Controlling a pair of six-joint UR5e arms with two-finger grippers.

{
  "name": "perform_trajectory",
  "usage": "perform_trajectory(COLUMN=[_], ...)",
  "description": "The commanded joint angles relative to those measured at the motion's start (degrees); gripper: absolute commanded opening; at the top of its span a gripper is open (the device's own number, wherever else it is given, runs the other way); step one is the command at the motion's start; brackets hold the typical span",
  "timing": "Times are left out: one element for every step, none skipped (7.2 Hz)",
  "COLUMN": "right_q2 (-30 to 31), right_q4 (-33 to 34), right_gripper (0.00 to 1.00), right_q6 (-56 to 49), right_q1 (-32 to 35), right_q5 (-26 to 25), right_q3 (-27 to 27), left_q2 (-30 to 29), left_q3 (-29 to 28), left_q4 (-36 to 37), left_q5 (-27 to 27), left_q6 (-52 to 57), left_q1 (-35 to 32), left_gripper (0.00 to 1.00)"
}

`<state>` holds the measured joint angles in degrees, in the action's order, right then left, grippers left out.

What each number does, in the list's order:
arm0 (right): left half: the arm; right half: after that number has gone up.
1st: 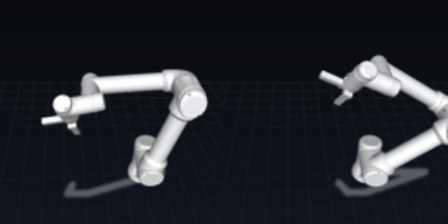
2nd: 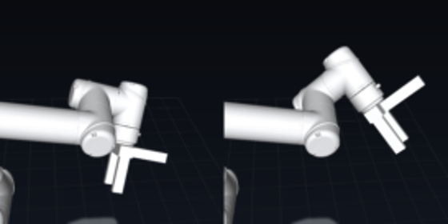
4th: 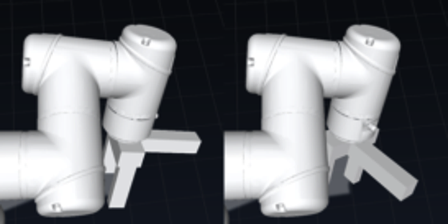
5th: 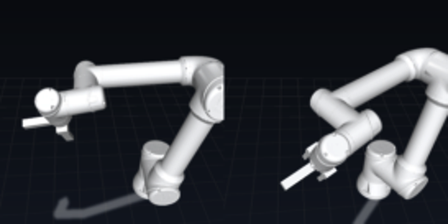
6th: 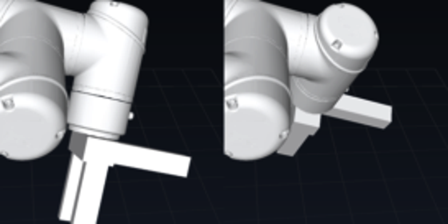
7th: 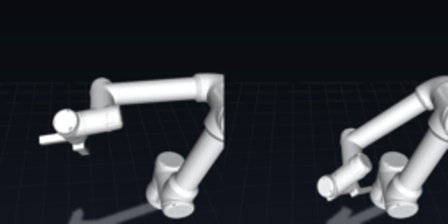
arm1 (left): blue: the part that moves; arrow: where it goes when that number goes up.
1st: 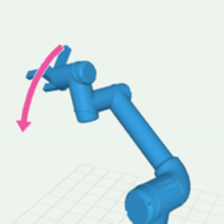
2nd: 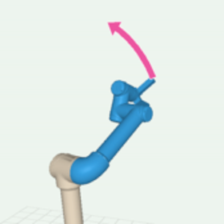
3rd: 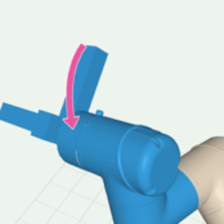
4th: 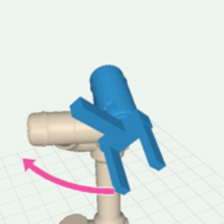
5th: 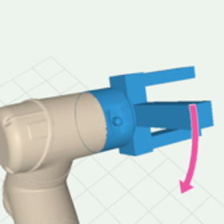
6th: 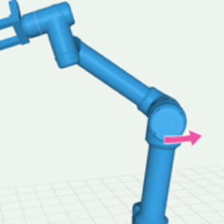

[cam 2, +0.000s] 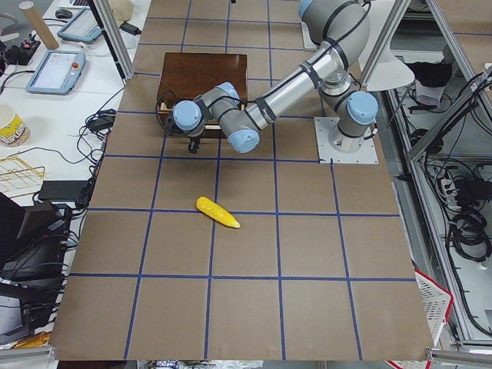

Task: Open drawer and put corn inside
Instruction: 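Grasp the white handle with the left gripper and pull the drawer open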

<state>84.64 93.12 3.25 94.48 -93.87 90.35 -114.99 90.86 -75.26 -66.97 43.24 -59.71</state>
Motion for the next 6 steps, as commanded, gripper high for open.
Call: perform_trajectory(right_q2=[0.00,0.00,0.00,0.00,0.00,0.00], right_q4=[-0.04,-0.04,-0.04,0.05,0.05,-0.04], right_gripper=[1.00,1.00,1.00,1.00,1.00,1.00], right_q6=[0.00,0.00,0.00,0.00,0.00,0.00], right_q1=[0.00,0.00,0.00,0.00,0.00,0.00], right_q5=[0.00,0.00,0.00,0.00,0.00,0.00], right_q3=[0.00,0.00,0.00,0.00,0.00,0.00], left_q2=[-0.05,-0.05,-0.05,-0.40,-1.02,-1.37], left_q3=[-0.07,-0.07,-0.59,-1.29,-1.65,-1.82], left_q4=[0.29,0.38,0.38,0.38,0.29,0.29], left_q5=[-0.08,-0.43,-1.05,-2.27,-2.37,-2.37], left_q6=[1.14,2.02,2.37,2.81,4.82,5.27], left_q1=[0.82,0.91,1.18,1.53,2.57,3.11], left_gripper=[1.00,1.00,1.00,1.00,1.00,1.00])
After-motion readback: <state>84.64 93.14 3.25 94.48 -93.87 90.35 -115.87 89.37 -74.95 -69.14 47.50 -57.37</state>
